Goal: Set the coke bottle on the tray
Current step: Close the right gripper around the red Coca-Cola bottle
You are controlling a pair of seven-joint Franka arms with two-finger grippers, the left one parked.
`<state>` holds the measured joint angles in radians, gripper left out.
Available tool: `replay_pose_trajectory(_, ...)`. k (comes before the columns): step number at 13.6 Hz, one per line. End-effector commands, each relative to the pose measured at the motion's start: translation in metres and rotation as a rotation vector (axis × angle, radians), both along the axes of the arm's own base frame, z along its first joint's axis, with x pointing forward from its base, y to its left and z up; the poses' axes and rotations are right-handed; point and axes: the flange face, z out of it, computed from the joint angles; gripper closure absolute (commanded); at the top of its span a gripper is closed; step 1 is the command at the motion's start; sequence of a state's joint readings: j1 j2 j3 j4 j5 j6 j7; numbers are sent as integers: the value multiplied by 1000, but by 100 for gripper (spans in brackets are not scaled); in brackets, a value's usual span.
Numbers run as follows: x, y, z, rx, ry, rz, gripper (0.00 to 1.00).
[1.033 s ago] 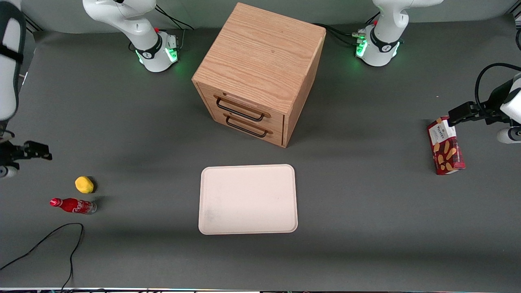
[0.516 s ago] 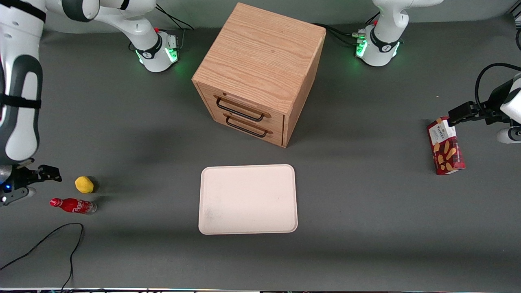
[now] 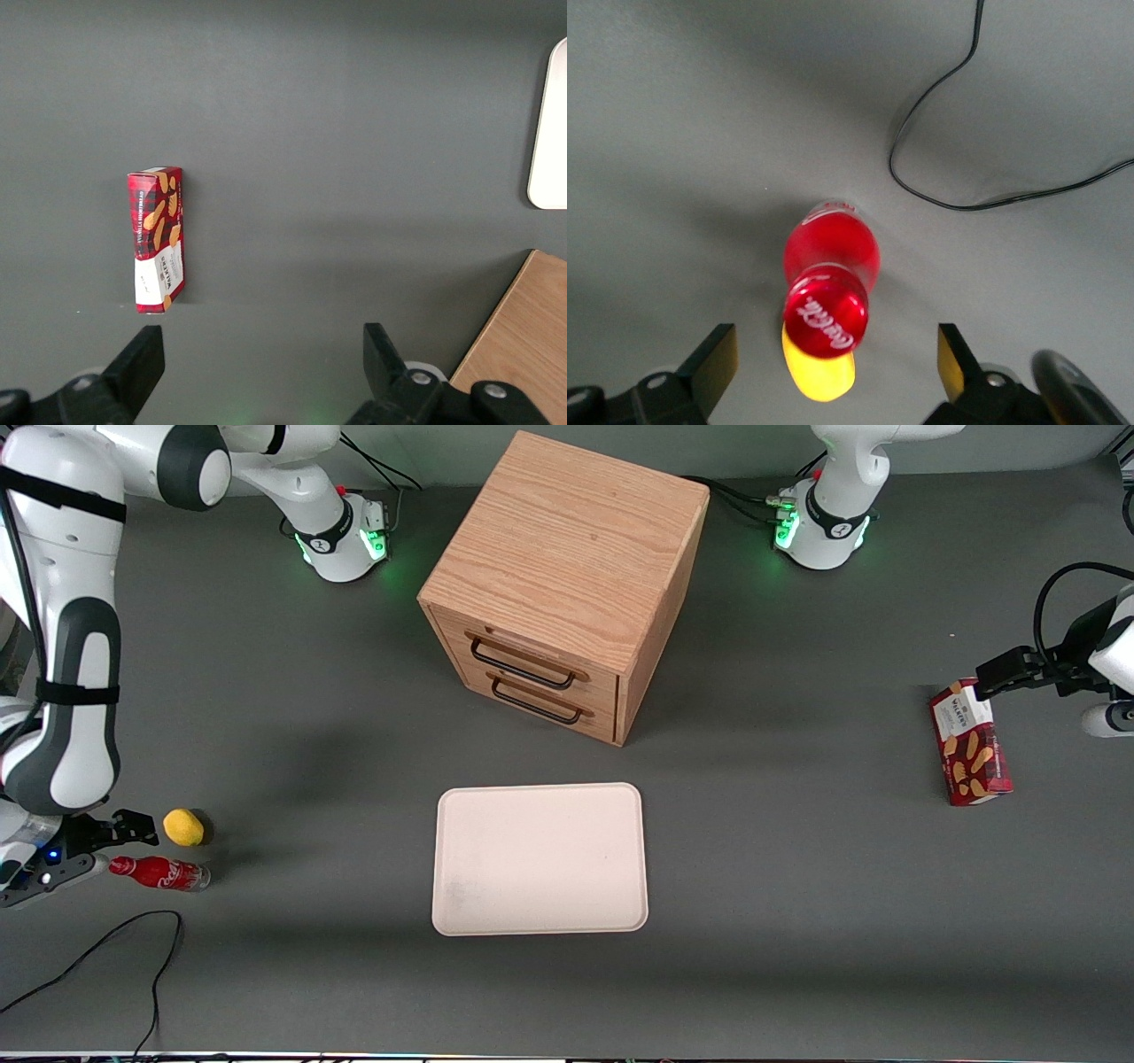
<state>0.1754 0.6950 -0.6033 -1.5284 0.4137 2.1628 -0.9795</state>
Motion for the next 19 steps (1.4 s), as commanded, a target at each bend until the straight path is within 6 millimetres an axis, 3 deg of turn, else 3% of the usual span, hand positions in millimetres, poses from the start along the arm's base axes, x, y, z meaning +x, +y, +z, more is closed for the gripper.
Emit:
replay_pose_trajectory(1, 6, -3, 6, 8, -26, 20, 0)
replay_pose_trajectory(9, 11, 2, 12, 33, -53, 6, 3)
replay_pose_trajectory(14, 14, 9, 12, 40, -53, 13, 40)
replay_pose_trajectory(16, 16, 11, 15, 40, -58, 15, 42)
replay_pose_trajectory(17, 21, 13, 24, 37, -73, 24, 47)
replay_pose_trajectory(19, 21, 15, 24, 44, -60, 26, 59)
